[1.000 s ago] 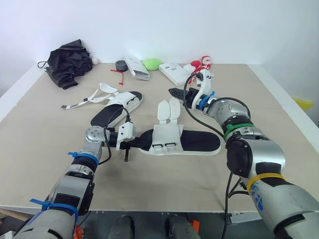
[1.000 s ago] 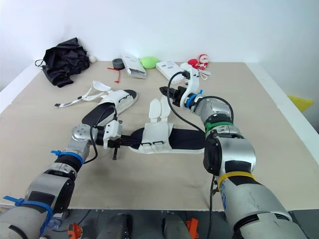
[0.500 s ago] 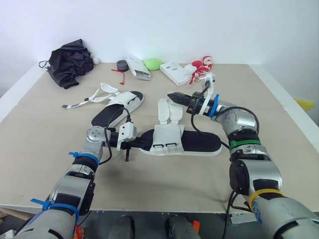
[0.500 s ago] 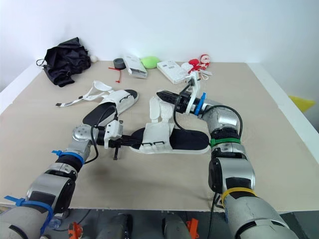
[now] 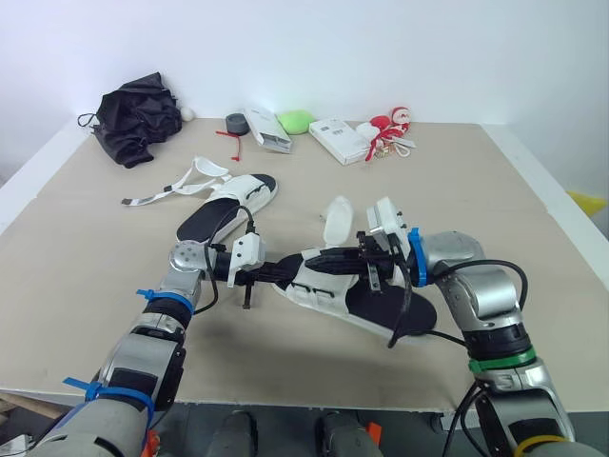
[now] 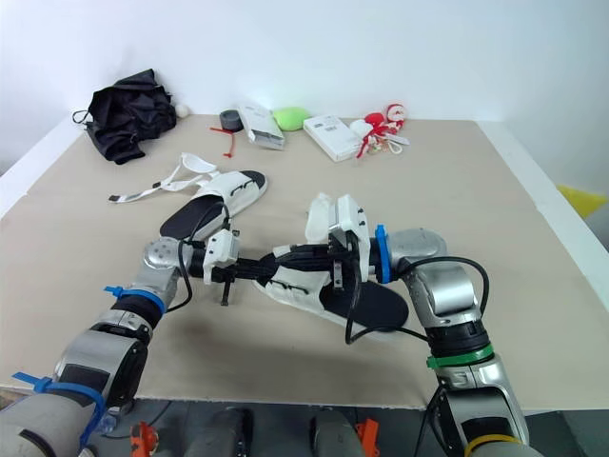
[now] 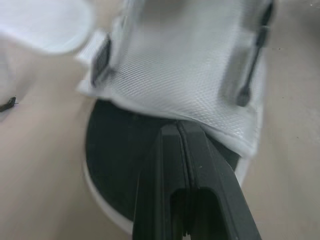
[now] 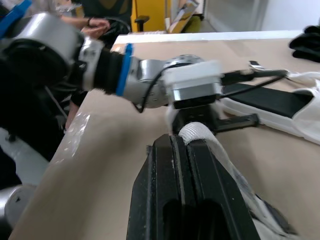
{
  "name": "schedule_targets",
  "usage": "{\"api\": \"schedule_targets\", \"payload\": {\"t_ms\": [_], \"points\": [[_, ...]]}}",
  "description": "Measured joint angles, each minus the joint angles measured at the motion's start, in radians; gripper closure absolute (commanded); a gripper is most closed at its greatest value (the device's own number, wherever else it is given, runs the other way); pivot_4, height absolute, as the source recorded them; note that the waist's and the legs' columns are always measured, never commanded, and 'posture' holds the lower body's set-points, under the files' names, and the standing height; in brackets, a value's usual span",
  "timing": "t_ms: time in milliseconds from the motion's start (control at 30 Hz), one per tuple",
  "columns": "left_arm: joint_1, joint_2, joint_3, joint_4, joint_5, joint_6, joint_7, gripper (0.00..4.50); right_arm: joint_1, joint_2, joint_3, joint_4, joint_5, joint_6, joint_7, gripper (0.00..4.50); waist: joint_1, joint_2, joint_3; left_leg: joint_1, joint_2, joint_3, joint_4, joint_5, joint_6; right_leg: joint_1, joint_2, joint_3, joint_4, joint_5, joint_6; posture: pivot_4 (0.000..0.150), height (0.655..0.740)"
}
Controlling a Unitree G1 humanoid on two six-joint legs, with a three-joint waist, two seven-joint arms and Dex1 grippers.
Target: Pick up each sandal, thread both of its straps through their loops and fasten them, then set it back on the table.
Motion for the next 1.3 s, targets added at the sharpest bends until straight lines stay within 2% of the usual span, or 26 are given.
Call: {"api": "schedule_targets", "payload": {"t_ms": [200, 233, 267, 333, 400, 433, 467, 567, 867, 1000, 1167, 1300], "points": [[0.001, 0.008, 0.0, 0.001, 0.001, 0.0, 0.0, 4.5, 0.042, -0.069, 0.106, -0.015, -0.129, -0.173, -0.001, 4.44, -0.002, 0.0, 0.0, 0.002, 0.001, 0.001, 0.0, 0.0, 0.0, 0.001, 0.0, 0.0, 0.0, 0.0, -0.002, 0.15, 0.74], [0.001, 0.01, 0.0, 0.003, 0.002, 0.0, 0.002, 4.5, 0.025, -0.082, 0.125, -0.002, -0.172, -0.223, -0.009, 3.78, -0.004, 0.0, 0.0, 0.003, 0.001, 0.001, 0.0, 0.0, 0.0, 0.002, 0.001, 0.0, 0.0, 0.001, -0.002, 0.15, 0.74], [0.001, 0.009, 0.0, 0.003, 0.003, 0.0, 0.003, 4.5, 0.015, -0.09, 0.135, 0.009, -0.197, -0.249, -0.014, 3.63, -0.004, 0.0, -0.001, 0.003, 0.001, 0.001, 0.0, 0.0, 0.0, 0.002, 0.001, 0.0, -0.001, 0.001, -0.002, 0.15, 0.74], [0.001, 0.007, -0.001, 0.003, 0.003, 0.0, 0.003, 4.5, -0.001, -0.109, 0.155, 0.037, -0.247, -0.299, -0.025, 2.6, -0.004, -0.002, -0.002, 0.004, 0.002, 0.001, 0.0, 0.0, 0.0, 0.003, 0.001, -0.001, -0.001, 0.001, -0.003, 0.15, 0.74], [0.0, 0.007, -0.003, 0.004, 0.004, 0.0, 0.001, 4.5, -0.007, -0.14, 0.201, 0.062, -0.298, -0.353, -0.019, 1.87, -0.004, -0.003, -0.002, 0.004, 0.002, 0.0, 0.0, 0.0, 0.0, 0.003, 0.001, -0.001, -0.002, 0.0, -0.003, 0.15, 0.74], [-0.002, 0.007, -0.003, 0.004, 0.004, -0.001, -0.003, 4.5, -0.008, -0.142, 0.218, 0.07, -0.317, -0.379, -0.019, 1.33, -0.003, -0.003, -0.002, 0.004, 0.002, 0.001, -0.001, 0.0, 0.0, 0.003, 0.001, -0.001, -0.003, 0.0, -0.003, 0.15, 0.74], [-0.003, 0.007, -0.005, 0.004, 0.004, 0.0, -0.005, 4.5, -0.007, -0.146, 0.235, 0.075, -0.335, -0.406, -0.019, 0.59, -0.003, -0.003, -0.002, 0.004, 0.002, 0.0, -0.001, 0.0, 0.0, 0.004, 0.001, -0.001, -0.003, 0.0, -0.003, 0.15, 0.74], [-0.005, 0.005, -0.01, 0.004, 0.004, -0.001, -0.005, 4.5, -0.011, -0.157, 0.251, 0.092, -0.368, -0.468, -0.03, 0.08, -0.003, -0.003, -0.003, 0.004, 0.002, 0.0, -0.001, 0.0, 0.0, 0.005, 0.001, -0.001, -0.003, 0.001, -0.003, 0.15, 0.74], [-0.002, -0.001, -0.029, 0.003, 0.004, -0.001, -0.01, 4.5, -0.036, -0.228, 0.26, 0.137, -0.42, -0.593, -0.062, 0.08, 0.008, -0.003, -0.003, 0.008, 0.0, 0.001, 0.002, 0.0, 0.0, 0.011, -0.004, -0.002, -0.007, -0.001, -0.006, 0.15, 0.74], [0.002, -0.001, -0.031, 0.01, 0.004, -0.001, -0.012, 4.5, -0.06, -0.234, 0.268, 0.189, -0.489, -0.656, -0.122, 0.08, 0.008, -0.005, -0.003, 0.016, -0.001, 0.002, 0.002, 0.0, -0.001, 0.014, -0.007, -0.002, -0.008, -0.002, -0.007, 0.15, 0.74], [0.003, -0.003, -0.031, 0.015, 0.004, -0.001, -0.007, 4.5, -0.065, -0.232, 0.265, 0.207, -0.478, -0.637, -0.127, 0.08, 0.007, -0.005, -0.003, 0.017, 0.0, 0.002, 0.001, -0.001, -0.001, 0.015, -0.012, -0.003, -0.008, -0.002, -0.007, 0.15, 0.74], [0.003, -0.008, -0.031, 0.013, 0.004, -0.001, -0.011, 4.5, -0.061, -0.235, 0.236, 0.207, -0.391, -0.56, -0.078, 0.08, 0.008, -0.005, -0.003, 0.016, -0.001, 0.005, 0.001, 0.0, 0.0, 0.015, -0.014, -0.004, -0.008, -0.002, -0.005, 0.15, 0.74]]}}
